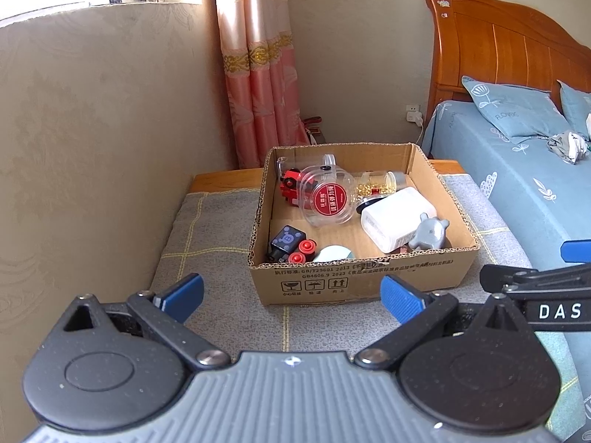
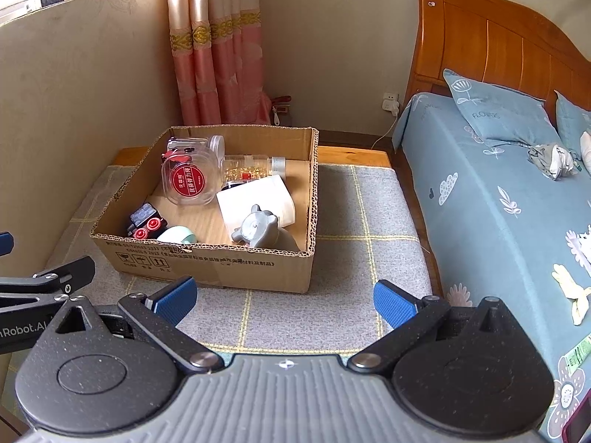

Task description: Organize rigid objects

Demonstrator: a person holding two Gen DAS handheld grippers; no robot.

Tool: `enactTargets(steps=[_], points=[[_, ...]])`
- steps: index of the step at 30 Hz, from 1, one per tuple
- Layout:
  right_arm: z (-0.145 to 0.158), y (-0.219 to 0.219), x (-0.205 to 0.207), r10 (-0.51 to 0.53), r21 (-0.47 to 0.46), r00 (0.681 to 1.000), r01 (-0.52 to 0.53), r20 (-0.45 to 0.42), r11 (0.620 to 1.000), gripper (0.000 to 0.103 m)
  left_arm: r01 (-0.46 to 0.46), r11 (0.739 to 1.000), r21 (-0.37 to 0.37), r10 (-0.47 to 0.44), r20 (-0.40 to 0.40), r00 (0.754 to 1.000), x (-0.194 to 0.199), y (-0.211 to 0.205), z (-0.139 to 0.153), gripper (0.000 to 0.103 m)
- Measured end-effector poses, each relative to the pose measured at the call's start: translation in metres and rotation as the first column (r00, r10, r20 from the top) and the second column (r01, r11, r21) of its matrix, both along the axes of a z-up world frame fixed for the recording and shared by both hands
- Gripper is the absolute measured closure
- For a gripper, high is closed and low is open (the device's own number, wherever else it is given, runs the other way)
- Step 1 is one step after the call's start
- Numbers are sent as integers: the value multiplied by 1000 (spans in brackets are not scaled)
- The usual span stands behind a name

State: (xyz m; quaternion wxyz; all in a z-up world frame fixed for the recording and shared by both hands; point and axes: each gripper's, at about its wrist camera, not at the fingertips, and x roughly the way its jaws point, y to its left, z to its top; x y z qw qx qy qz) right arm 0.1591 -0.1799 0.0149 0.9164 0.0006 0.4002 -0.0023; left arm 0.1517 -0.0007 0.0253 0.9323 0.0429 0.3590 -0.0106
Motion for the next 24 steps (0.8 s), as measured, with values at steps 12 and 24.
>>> enactTargets(steps=[12,24], points=[[-1,-1,-1,-2,-5,1000,2,1,1000,0,-6,1000,8,6,-1,1000,0,-1,0,1],[-1,-1,-1,-2,-6,1000,2,3,1000,0,-7,1000,9,7,0,1000,0,-1,0,1]])
